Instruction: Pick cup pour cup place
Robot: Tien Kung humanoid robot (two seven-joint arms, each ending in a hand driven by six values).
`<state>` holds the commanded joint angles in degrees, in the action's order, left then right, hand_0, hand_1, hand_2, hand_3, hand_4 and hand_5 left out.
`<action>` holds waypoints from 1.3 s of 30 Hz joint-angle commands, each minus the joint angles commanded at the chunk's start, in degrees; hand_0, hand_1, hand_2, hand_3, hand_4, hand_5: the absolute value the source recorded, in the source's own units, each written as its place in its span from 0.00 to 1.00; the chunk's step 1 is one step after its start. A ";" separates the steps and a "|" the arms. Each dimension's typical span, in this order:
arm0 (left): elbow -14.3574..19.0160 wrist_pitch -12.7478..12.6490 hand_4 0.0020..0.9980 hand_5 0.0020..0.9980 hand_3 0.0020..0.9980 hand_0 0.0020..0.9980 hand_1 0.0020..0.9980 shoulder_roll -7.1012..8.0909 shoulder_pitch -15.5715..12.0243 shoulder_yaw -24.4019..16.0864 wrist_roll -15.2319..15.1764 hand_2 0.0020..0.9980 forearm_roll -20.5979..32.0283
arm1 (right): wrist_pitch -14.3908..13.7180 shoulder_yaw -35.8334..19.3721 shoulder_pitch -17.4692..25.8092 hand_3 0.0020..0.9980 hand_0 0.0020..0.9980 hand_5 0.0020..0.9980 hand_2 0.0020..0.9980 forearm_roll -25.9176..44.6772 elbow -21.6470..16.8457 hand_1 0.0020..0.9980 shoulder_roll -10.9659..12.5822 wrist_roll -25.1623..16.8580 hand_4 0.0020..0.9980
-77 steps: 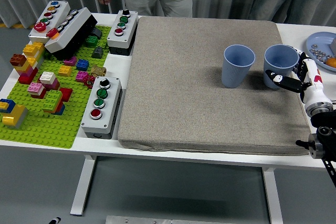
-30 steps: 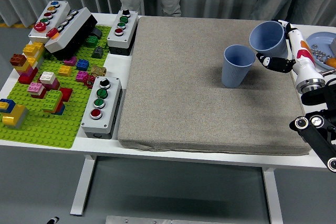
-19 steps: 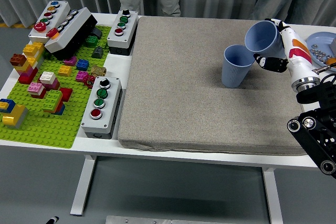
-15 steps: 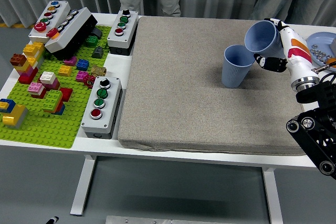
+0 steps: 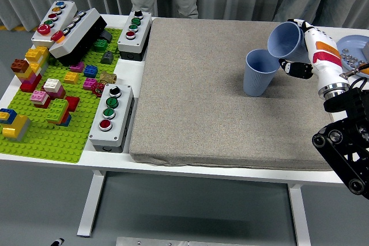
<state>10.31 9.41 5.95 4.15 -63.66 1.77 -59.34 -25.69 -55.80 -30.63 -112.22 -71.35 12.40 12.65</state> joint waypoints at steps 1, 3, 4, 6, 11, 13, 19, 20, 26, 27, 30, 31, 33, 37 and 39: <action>0.00 -0.01 0.64 1.00 0.81 0.84 0.81 -0.01 -0.04 -0.07 0.01 0.89 -0.06 | 0.11 0.02 0.01 0.75 0.84 0.21 0.66 -0.75 0.16 0.73 -0.01 0.17 0.82; 0.00 -0.02 0.64 1.00 0.81 0.84 0.81 -0.02 -0.09 -0.15 0.01 0.89 -0.10 | 0.27 0.10 -0.01 0.75 0.84 0.21 0.66 -1.82 0.31 0.73 0.04 0.40 0.82; 0.00 -0.04 0.64 1.00 0.81 0.84 0.81 -0.03 -0.09 -0.19 0.00 0.89 -0.09 | 0.27 0.19 -0.06 0.75 0.84 0.21 0.66 -2.40 0.38 0.73 0.09 0.58 0.82; 0.00 -0.04 0.64 1.00 0.81 0.84 0.81 -0.01 -0.07 -0.18 0.02 0.89 -0.09 | 0.33 0.36 -0.17 0.75 0.84 0.21 0.66 -3.13 0.57 0.73 0.18 0.84 0.82; 0.00 -0.03 0.64 1.00 0.81 0.84 0.81 0.01 -0.14 -0.21 0.02 0.89 -0.07 | 0.69 0.69 -0.28 0.75 0.84 0.21 0.65 -4.94 0.81 0.73 0.41 1.41 0.82; 0.00 -0.04 0.64 1.00 0.81 0.84 0.81 0.01 -0.17 -0.21 0.01 0.89 -0.04 | 0.80 0.66 -0.33 0.75 0.84 0.21 0.65 -5.70 0.69 0.73 0.43 1.66 0.82; 0.00 -0.04 0.64 1.00 0.81 0.84 0.81 0.03 -0.19 -0.27 -0.02 0.88 -0.07 | 1.28 0.88 -0.43 0.74 0.84 0.22 0.65 -7.94 -0.16 0.73 0.60 2.62 0.82; 0.00 -0.04 0.64 1.00 0.81 0.84 0.81 0.03 -0.19 -0.28 -0.03 0.88 -0.08 | 1.33 0.94 -0.44 0.74 0.84 0.22 0.65 -8.17 -0.29 0.73 0.62 2.73 0.82; 0.00 -0.03 0.64 1.00 0.81 0.84 0.81 0.04 0.01 -0.29 -0.02 0.88 -0.09 | 1.69 0.99 -0.70 0.74 0.84 0.22 0.66 -9.20 -0.64 0.73 0.75 3.26 0.82; 0.00 -0.03 0.64 1.00 0.81 0.84 0.81 0.05 0.03 -0.30 -0.02 0.88 -0.08 | 1.80 0.98 -0.72 0.74 0.84 0.22 0.65 -9.33 -0.73 0.73 0.78 3.42 0.82; 0.00 -0.02 0.64 1.00 0.81 0.84 0.81 0.05 0.07 -0.35 -0.01 0.88 -0.13 | 1.88 1.09 -0.81 0.74 0.84 0.22 0.65 -9.66 -0.90 0.73 0.79 3.83 0.82; 0.00 -0.02 0.64 1.00 0.81 0.84 0.81 0.05 0.08 -0.38 0.00 0.88 -0.15 | 1.86 1.18 -0.86 0.74 0.84 0.22 0.65 -9.75 -0.93 0.73 0.76 3.93 0.82; 0.00 -0.02 0.64 1.00 0.81 0.84 0.81 0.05 0.10 -0.41 0.01 0.88 -0.19 | 1.88 1.29 -0.91 0.74 0.84 0.22 0.65 -9.91 -0.94 0.73 0.73 4.08 0.82; 0.00 -0.03 0.64 1.00 0.81 0.84 0.81 0.06 0.08 -0.47 -0.01 0.88 -0.21 | 1.96 1.46 -0.94 0.74 0.84 0.22 0.65 -10.21 -1.03 0.73 0.76 4.27 0.82; 0.00 -0.01 0.64 1.00 0.81 0.84 0.81 0.07 0.07 -0.48 -0.01 0.88 -0.22 | 2.02 1.54 -0.94 0.74 0.84 0.22 0.65 -10.59 -1.16 0.73 0.78 4.63 0.82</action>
<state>10.31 9.40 6.02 4.22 -64.14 1.76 -59.55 -23.68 -54.26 -31.57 -122.81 -72.50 13.18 17.28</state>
